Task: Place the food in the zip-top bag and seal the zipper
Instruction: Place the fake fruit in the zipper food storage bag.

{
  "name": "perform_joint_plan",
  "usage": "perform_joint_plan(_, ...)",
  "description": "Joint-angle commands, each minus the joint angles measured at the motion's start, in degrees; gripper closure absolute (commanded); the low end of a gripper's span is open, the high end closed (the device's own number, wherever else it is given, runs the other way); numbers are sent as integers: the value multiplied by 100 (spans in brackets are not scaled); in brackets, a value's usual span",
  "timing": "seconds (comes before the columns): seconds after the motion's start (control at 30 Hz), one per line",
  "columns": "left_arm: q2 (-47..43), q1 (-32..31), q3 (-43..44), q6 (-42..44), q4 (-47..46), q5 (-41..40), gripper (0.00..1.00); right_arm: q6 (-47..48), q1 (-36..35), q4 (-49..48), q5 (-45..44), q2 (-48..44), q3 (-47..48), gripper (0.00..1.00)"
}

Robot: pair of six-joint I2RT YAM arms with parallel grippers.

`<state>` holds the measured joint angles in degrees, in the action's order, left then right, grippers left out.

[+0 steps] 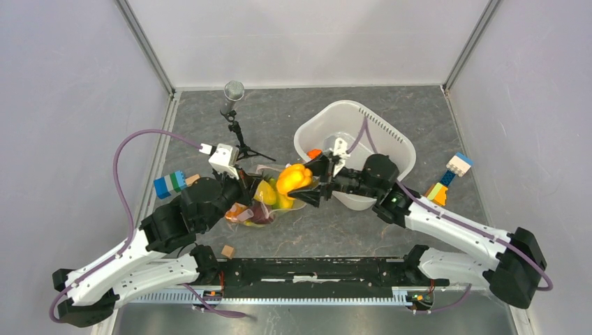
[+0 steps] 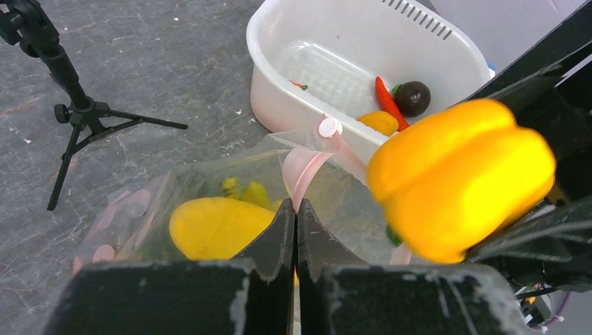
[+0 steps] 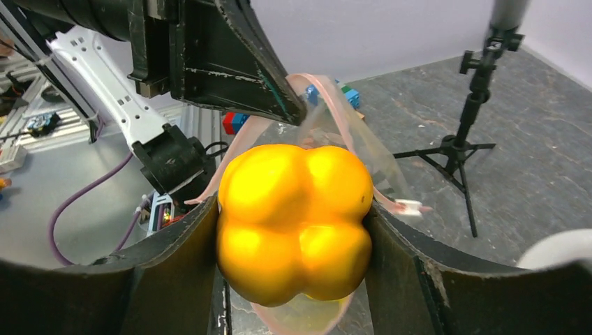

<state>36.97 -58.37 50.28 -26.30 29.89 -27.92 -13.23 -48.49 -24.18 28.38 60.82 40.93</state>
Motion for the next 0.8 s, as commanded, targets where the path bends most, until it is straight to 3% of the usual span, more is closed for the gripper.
perform_joint_plan(0.0,21,-25,236,-203,-229,113,97,659,-486,498,-539,467,626,54)
perform_joint_plan(0.17,55,-23,249,-147,-298,383,97,1401,-962,1275,-1764,1034,1169,55)
perform_joint_plan(0.3,44,-25,421,-154,-309,720,97,1846,-1127,1224,-3499,1171,1102,55)
perform_joint_plan(0.43,139,-25,696,18,-272,1095,97,2079,-1153,1410,-4099,1356,1286,53)
perform_joint_plan(0.77,303,-23,721,12,-357,1023,98,1948,-1203,1030,-548,1508,1446,31)
